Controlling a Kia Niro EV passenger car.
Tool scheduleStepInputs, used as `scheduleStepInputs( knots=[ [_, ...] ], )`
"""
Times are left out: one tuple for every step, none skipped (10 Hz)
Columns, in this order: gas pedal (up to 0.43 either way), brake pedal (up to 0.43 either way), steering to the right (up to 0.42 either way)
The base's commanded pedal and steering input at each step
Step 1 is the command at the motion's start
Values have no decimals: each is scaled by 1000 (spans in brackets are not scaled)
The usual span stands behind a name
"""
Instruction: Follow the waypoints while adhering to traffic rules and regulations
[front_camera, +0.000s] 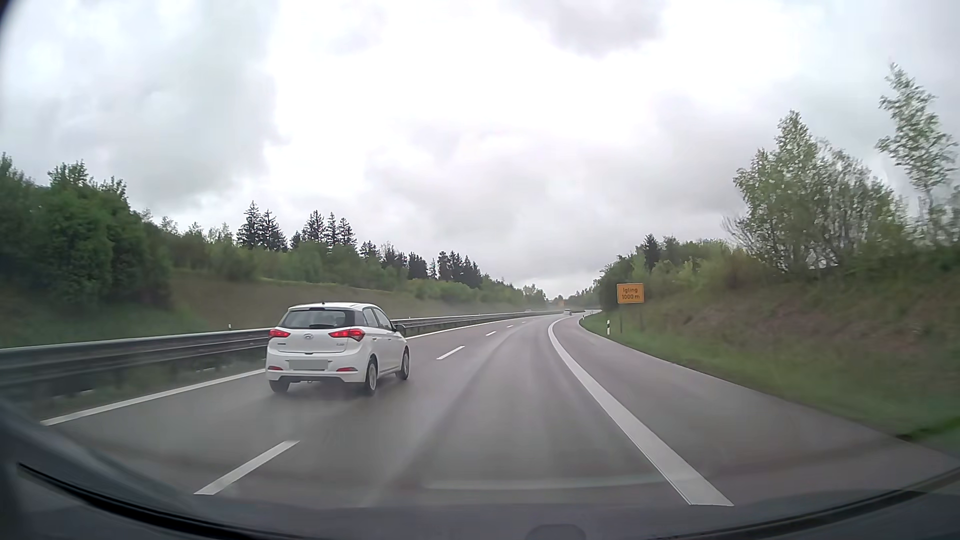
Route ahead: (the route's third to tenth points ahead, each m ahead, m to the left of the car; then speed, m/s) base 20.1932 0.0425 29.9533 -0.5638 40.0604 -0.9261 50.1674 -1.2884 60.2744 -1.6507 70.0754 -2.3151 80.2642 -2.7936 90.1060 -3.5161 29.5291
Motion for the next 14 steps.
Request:
scheduleStepInputs(
  knots=[
    [280, 0, 9],
    [280, 0, 9],
    [280, 0, 9],
    [280, 0, 9],
    [280, 0, 9],
    [280, 0, 9],
    [280, 0, 9],
    [280, 0, 9],
    [280, 0, 9],
    [280, 0, 9],
    [280, 0, 10],
    [280, 0, 11],
    [280, 0, 12],
    [280, 0, 12]
  ],
)
